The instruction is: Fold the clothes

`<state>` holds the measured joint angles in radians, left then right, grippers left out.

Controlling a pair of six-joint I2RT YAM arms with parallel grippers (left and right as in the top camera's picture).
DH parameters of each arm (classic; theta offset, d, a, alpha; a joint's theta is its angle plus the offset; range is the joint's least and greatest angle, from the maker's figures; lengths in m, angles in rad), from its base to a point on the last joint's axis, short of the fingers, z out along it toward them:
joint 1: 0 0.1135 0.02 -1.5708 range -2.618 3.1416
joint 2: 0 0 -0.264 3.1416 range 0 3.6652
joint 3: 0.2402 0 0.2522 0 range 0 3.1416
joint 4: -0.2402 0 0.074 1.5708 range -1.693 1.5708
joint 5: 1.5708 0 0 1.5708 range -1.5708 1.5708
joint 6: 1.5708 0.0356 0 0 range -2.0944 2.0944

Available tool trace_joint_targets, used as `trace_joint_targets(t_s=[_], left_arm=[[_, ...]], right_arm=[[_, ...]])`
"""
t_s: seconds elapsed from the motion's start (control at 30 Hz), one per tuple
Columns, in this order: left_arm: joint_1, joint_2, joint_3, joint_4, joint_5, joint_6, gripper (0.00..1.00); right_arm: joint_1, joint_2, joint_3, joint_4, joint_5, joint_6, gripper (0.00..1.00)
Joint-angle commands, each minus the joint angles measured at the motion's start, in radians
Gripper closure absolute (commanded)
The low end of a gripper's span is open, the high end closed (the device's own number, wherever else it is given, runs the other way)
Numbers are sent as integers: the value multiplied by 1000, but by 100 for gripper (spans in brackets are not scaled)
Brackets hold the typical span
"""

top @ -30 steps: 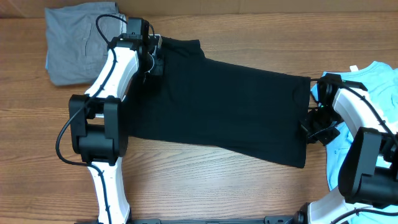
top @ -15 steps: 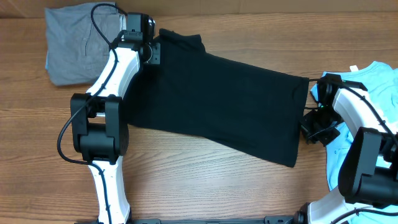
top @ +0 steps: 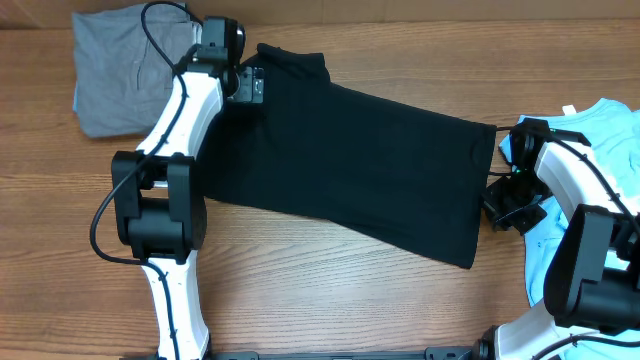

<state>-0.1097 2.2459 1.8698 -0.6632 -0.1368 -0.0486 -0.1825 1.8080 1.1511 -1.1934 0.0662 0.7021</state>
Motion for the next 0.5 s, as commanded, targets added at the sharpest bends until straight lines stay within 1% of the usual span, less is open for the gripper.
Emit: trace_joint_targets(t_s=[0.0, 0.07, 0.13, 0.17, 0.27, 0.3, 0.47], left_arm=[[2, -21, 102, -111, 37, 5, 5], [2, -21, 115, -189, 94, 4, 26], [2, -18, 103, -238, 158, 4, 51], [2, -14, 88, -246, 186, 5, 63], [2, 12, 39, -245, 214, 5, 91], [2, 22, 24, -241, 215, 5, 96], [2, 75, -1, -237, 215, 9, 96]], right_arm=[[0, 8, 21, 7, -1, -3, 96], [0, 8, 21, 13, -2, -3, 96], [0, 8, 21, 16, -8, -3, 96], [0, 8, 21, 18, -13, -3, 96], [0, 8, 21, 25, -20, -4, 96], [0, 8, 21, 25, -20, -4, 96], [0, 8, 21, 24, -20, -4, 96]])
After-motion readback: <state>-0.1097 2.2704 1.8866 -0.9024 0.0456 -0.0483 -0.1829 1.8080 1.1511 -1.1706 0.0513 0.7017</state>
